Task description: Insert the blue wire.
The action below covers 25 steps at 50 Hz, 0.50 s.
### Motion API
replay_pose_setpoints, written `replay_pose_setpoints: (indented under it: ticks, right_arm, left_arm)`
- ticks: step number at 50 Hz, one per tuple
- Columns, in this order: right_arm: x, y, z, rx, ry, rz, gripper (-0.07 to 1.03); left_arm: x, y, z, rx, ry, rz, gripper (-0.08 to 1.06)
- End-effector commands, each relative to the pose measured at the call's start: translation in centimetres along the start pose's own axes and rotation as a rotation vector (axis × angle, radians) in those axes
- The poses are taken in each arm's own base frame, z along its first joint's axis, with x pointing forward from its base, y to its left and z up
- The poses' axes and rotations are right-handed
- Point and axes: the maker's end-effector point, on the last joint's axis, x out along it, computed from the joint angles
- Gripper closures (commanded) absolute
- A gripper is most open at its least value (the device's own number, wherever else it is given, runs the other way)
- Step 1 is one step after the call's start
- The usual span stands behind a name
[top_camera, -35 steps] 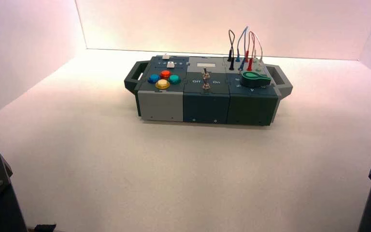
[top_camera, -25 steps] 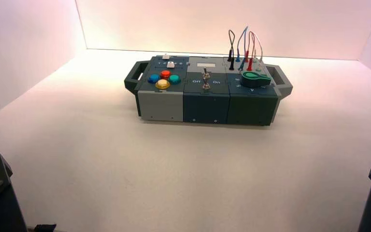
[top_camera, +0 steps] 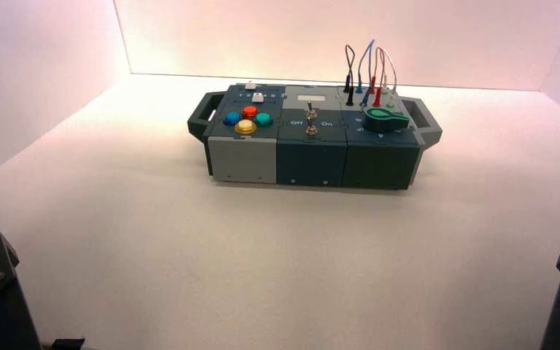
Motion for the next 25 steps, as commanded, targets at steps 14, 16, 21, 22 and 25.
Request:
replay_pose_setpoints:
  ticks: [14, 16, 21, 22, 25]
  right_arm:
    - [-1.1, 0.5, 0.8, 0.04, 0.114, 0.02, 0.98]
    - [-1.3, 0.7, 0.8, 0.051, 0.122, 0.028, 0.98]
    - [-1.7, 1.6, 0.8, 0.045, 0.158, 0.053, 0.98]
    - [-1.9, 1.9, 0.8, 0.04, 0.169, 0.061, 0.98]
    - [-2.2, 2.7, 0.8, 0.022, 0.198, 0.084, 0.98]
  left_arm:
    - [0.2, -0.4, 0.6, 0.007, 0.012, -0.012, 1.01]
    - [0.2, -0.6, 0.6, 0.01, 0.019, -0.017, 1.01]
    - [0.3, -1.7, 0.7, 0.028, 0.042, -0.042, 1.01]
    - [0.3, -1.8, 0.7, 0.027, 0.047, -0.045, 1.01]
    - [0.4, -2.4, 0.4, 0.03, 0.073, -0.061, 1.01]
